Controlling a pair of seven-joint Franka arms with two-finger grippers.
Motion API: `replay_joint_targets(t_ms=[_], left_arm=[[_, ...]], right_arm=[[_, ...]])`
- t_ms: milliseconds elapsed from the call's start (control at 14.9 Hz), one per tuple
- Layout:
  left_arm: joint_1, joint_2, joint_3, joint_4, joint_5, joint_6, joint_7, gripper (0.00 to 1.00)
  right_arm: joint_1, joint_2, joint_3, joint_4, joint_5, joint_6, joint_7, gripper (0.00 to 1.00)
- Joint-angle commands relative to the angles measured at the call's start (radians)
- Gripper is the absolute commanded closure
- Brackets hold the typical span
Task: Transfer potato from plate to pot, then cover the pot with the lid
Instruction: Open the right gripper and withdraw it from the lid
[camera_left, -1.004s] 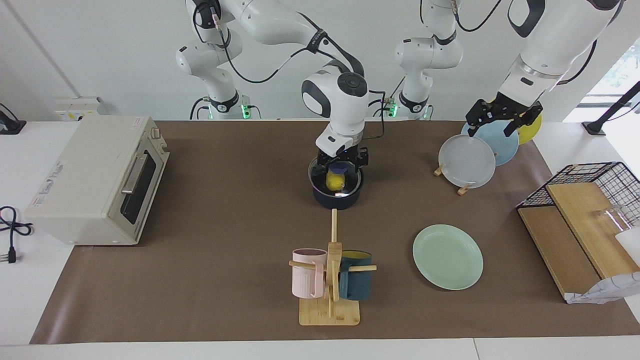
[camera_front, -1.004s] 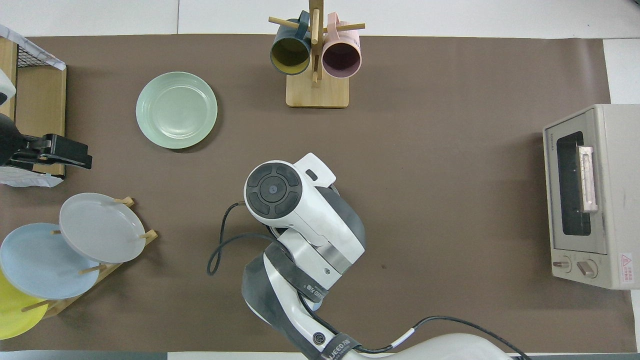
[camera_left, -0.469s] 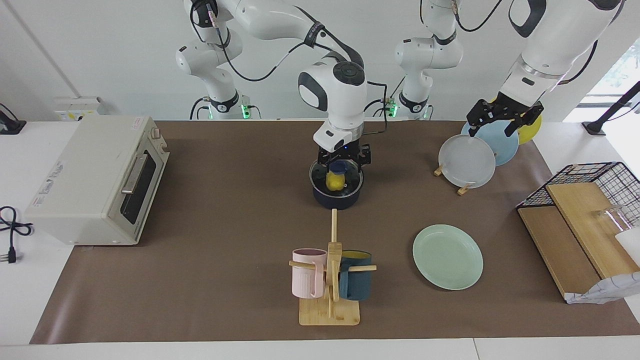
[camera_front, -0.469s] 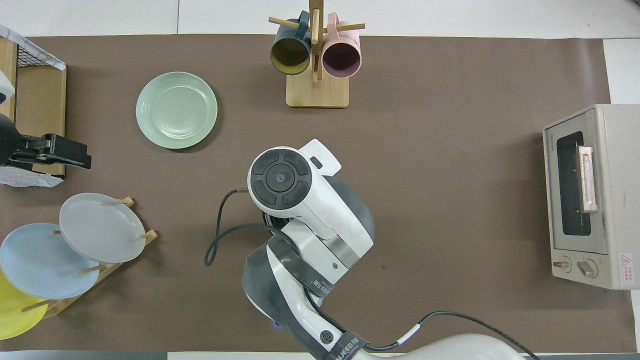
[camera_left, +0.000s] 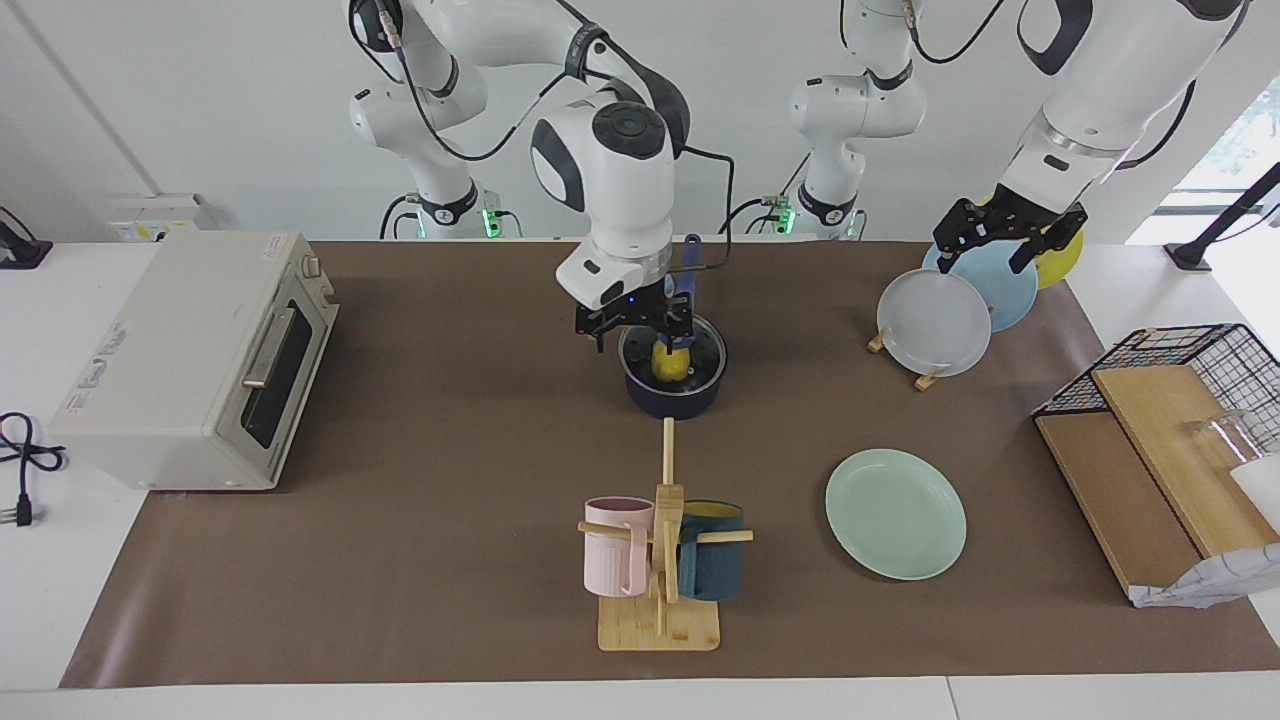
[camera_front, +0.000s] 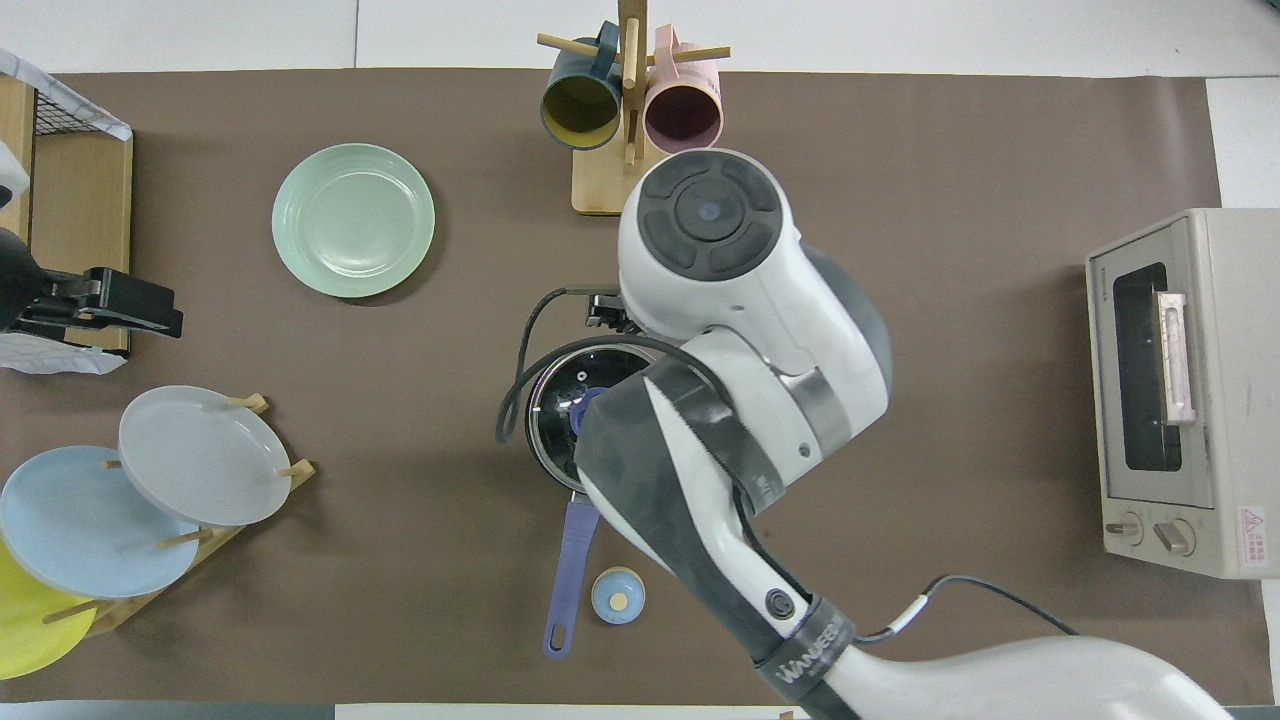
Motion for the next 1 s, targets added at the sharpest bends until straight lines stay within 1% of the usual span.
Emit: replay_joint_targets(t_ms=[0,67,134,268,402,603,736,937], left_arm=[[0.010,-0.025,-0.010,-0.026,0.014,0.007,-0.008,0.00],[0.011,-0.025,-0.010,-0.026,0.014,0.007,-0.008,0.00],[0.011,-0.025,-0.010,-0.026,0.014,0.007,-0.008,0.00],[0.010,-0.025,-0.010,-0.026,0.014,0.007,-0.008,0.00],[0.010,-0.025,-0.010,-0.026,0.014,0.007,-0.008,0.00],[0.011,-0.025,-0.010,-0.026,0.014,0.007,-0.008,0.00],[0.010,-0.025,-0.010,-0.026,0.014,0.007,-0.008,0.00],[0.011,-0.025,-0.010,-0.026,0.014,0.007,-0.008,0.00]], right_arm=[[-0.139,-0.053,0.009,0.012,-0.004,-0.089,-0.195,0.00],[-0.187,-0.059,0.011,0.014,-0.005,-0.134,-0.269,0.00],[-0.238,-0.066,0.009,0.038,-0.005,-0.181,-0.353,0.00],[-0.298,-0.079,0.008,0.073,-0.007,-0.246,-0.444,0.00],[-0.356,-0.099,0.006,0.072,-0.008,-0.277,-0.519,0.00],[-0.449,-0.100,0.008,0.074,-0.005,-0.292,-0.598,0.00],[-0.480,-0.122,0.008,0.067,-0.004,-0.292,-0.606,0.00],[-0.483,-0.169,0.006,0.037,-0.007,-0.312,-0.606,0.00]])
